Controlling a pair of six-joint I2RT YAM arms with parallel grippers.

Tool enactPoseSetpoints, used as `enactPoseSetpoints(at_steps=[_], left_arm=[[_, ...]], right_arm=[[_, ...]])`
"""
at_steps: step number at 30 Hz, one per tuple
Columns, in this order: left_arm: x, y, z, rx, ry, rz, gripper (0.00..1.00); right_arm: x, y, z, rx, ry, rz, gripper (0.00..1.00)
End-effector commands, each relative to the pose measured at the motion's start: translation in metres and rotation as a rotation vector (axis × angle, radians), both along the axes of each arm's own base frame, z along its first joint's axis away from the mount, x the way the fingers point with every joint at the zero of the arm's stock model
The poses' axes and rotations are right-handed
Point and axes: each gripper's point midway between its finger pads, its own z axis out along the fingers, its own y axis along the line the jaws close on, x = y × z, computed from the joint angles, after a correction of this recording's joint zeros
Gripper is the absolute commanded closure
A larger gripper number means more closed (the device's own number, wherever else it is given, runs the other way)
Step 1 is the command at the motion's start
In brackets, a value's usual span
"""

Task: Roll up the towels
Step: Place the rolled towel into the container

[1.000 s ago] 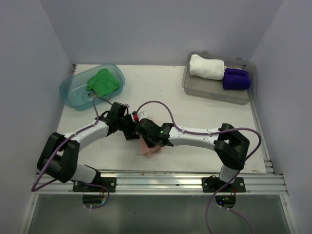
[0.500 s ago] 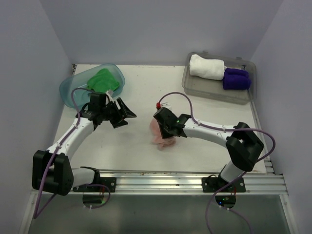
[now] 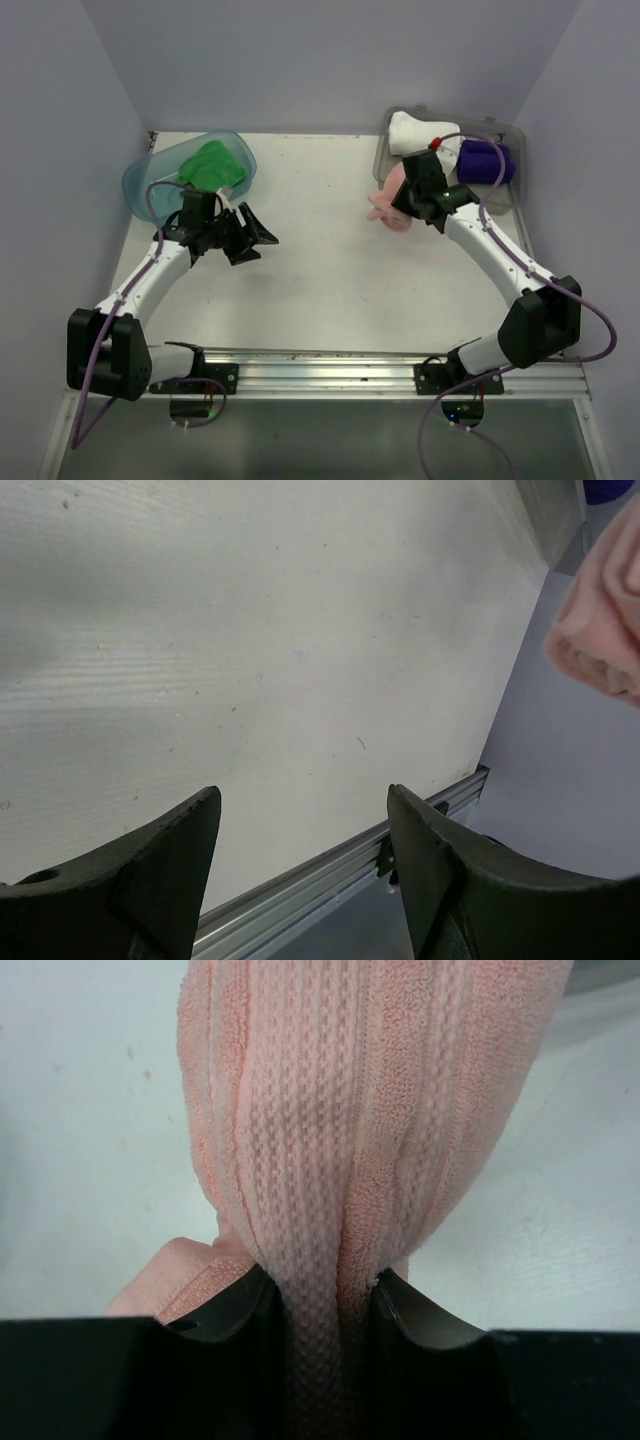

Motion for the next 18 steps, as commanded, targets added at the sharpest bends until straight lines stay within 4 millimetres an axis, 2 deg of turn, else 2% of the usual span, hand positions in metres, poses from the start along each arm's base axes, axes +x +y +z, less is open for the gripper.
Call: enactPoseSetpoints(at_steps=[1,2,3,7,12,14,18], left_arm=[[0.007,0.000,0.018,-0.010,-0.041,-0.016,0.29],[0.007,0.000,0.018,-0.009,-0.037,-0.014,0.29],[0.008,0.000,0.019,-0.007,-0.040,-0.010,0.29],[0.009,0.000,0.014,-0.005,-0.021,-0.006,0.29],[0.012,0.002,0.013,0.010,-0.004,0.001,0.29],[0.014,0.003,0.013,0.017,-0.001,0.007,0.29],[0.014,0.003,0.009,0.015,0.019,0.015,0.29]], right_arm=[[0.024,-0.024,0.065,0.082,-0.160,-0.159,1.00],[0.029,-0.030,0.070,0.100,-0.176,-0.199,1.00],[0.036,-0.046,0.080,0.101,-0.205,-0.262,1.00],[0.062,-0.082,0.082,0.128,-0.249,-0.460,0.98],[0.095,-0.114,0.091,0.166,-0.357,-0.640,1.00],[0.103,-0.126,0.083,0.184,-0.368,-0.731,1.00],[0.102,-0.155,0.068,0.192,-0.456,-0.943,1.00]])
